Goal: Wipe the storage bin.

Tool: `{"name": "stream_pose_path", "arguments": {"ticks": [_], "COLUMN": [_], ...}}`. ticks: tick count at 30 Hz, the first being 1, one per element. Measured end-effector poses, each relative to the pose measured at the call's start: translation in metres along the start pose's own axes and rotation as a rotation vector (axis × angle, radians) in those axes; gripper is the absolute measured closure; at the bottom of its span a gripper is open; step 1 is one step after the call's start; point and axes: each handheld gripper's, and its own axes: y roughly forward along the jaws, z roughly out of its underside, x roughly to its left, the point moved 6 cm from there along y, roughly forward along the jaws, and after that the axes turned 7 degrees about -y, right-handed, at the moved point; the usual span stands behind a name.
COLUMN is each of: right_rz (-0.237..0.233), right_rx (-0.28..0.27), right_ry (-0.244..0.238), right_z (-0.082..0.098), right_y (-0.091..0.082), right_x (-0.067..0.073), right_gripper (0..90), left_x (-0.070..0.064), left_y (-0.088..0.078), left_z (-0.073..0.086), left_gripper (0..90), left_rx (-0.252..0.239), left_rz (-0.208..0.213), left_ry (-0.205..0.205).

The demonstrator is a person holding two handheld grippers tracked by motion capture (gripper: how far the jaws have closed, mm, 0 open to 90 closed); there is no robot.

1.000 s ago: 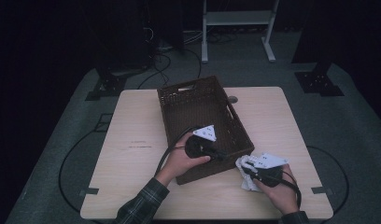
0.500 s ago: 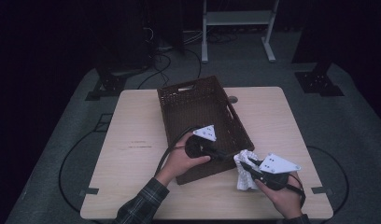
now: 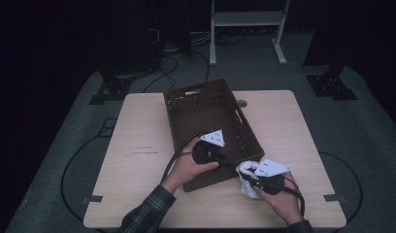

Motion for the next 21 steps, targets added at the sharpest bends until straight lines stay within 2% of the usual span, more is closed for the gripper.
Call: {"name": "stream_pose_path", "arguments": {"ticks": [8, 12, 14, 21], "right_rz": [-0.064, -0.071, -0.076, -0.053], "right_rx": [0.094, 0.111, 0.095, -0.012], "right_ry": [-0.014, -0.026, -0.027, -0.032], "right_z": [0.016, 0.016, 0.013, -0.010], "right_y": [0.024, 0.027, 0.024, -0.001], "right_x": [0.008, 0.013, 0.014, 0.020], "right_gripper": [77.8, 77.8, 77.8, 77.7], "left_x": [0.000, 0.000, 0.000, 0.000], "left_y": [0.000, 0.000, 0.000, 0.000], "left_z": [0.000, 0.000, 0.000, 0.000], "left_gripper": [79.0, 79.0, 79.0, 79.0], "left_rx": [0.000, 0.001, 0.000, 0.002], "left_rz": [0.000, 0.000, 0.001, 0.000], "left_ry": [-0.002, -0.001, -0.001, 0.006]}}
